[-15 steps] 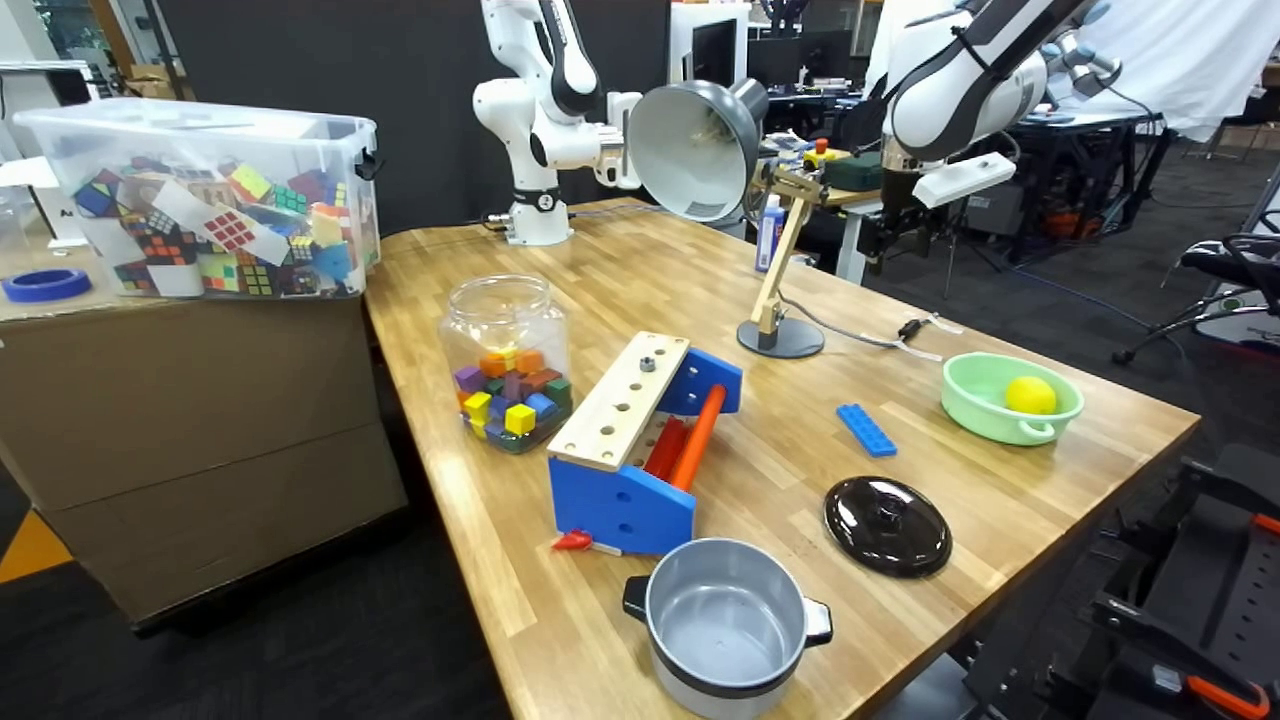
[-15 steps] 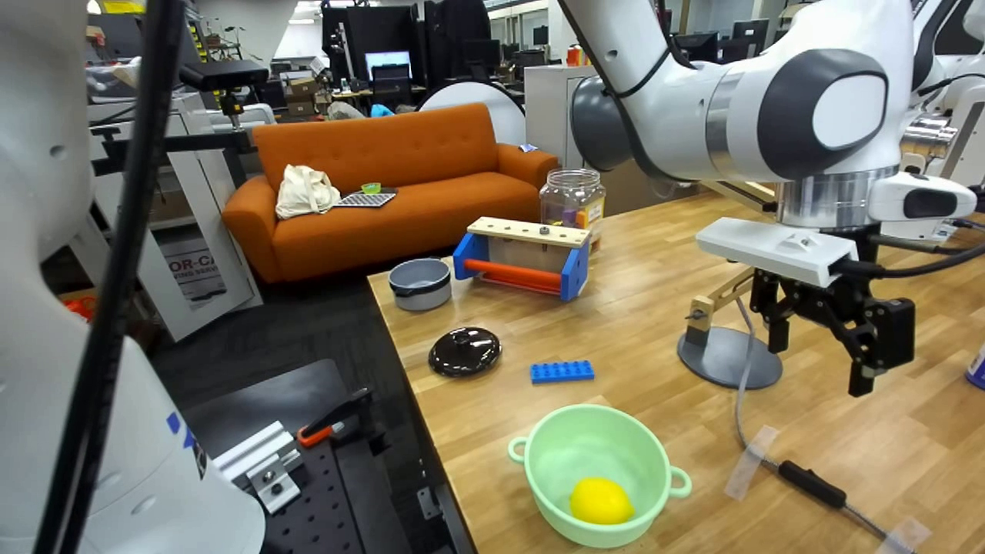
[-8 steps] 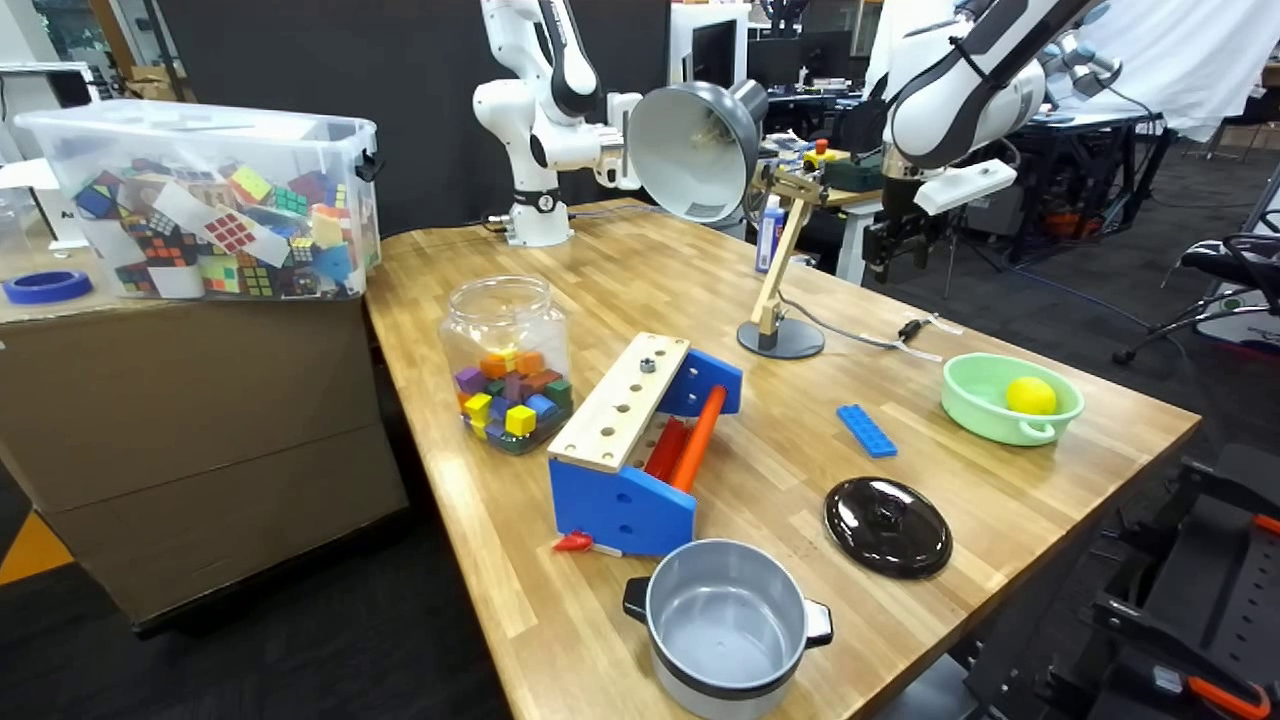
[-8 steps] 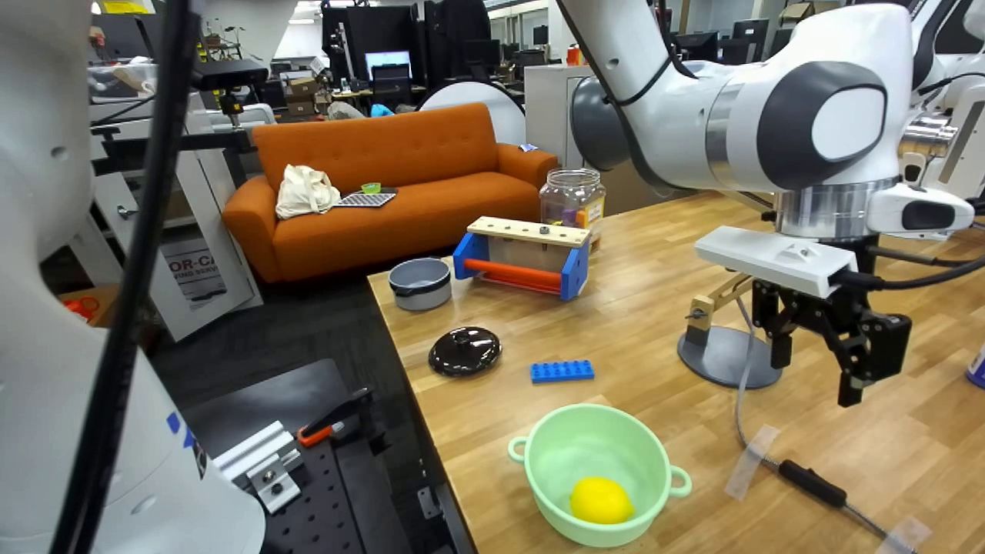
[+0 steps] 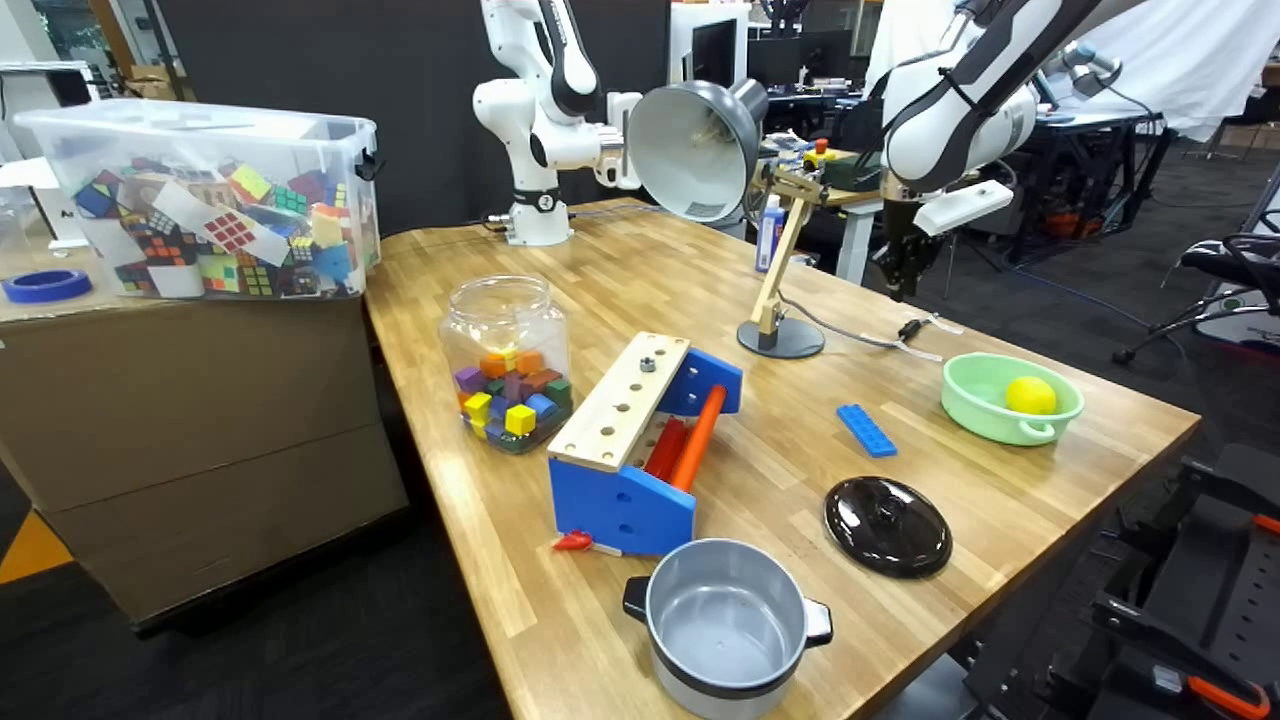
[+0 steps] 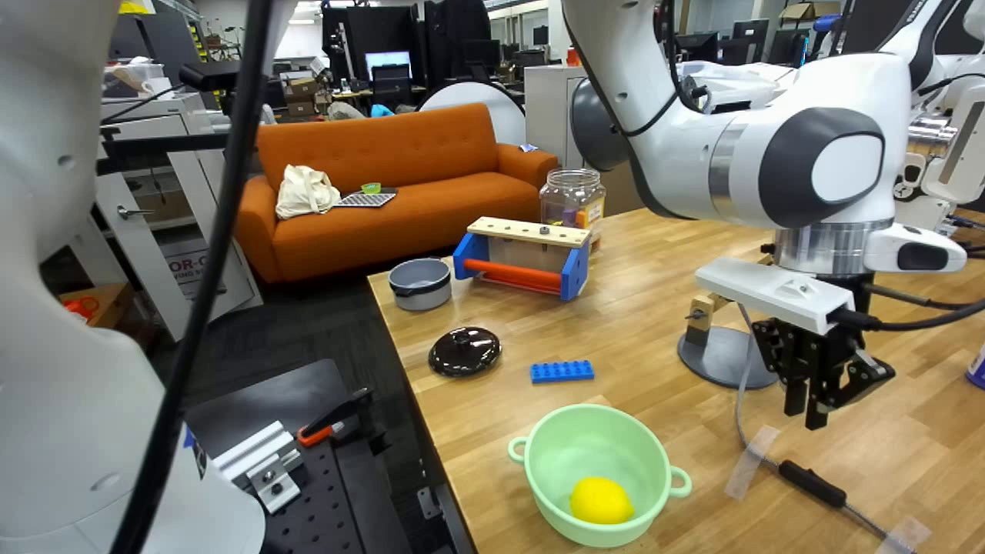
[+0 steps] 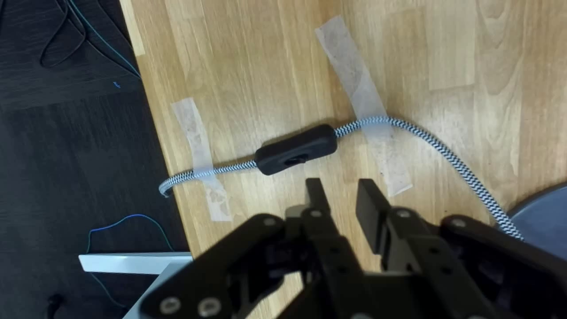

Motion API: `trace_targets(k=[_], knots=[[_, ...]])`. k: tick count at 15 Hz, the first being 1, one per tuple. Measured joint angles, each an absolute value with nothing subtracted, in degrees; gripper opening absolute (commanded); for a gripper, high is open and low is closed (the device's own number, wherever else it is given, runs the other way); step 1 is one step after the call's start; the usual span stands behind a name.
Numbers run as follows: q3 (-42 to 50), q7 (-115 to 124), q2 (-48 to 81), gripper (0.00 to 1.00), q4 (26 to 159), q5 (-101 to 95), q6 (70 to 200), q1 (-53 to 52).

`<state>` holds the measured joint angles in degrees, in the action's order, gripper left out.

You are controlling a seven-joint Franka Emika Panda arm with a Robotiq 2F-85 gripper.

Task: Flip the black switch on

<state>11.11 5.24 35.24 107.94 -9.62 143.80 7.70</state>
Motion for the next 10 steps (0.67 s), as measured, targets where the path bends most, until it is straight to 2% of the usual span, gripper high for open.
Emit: trace_targets(k=[10], knots=[[11.7, 5.2, 40.1, 0.0, 102.3, -9.6, 143.3, 8.6]])
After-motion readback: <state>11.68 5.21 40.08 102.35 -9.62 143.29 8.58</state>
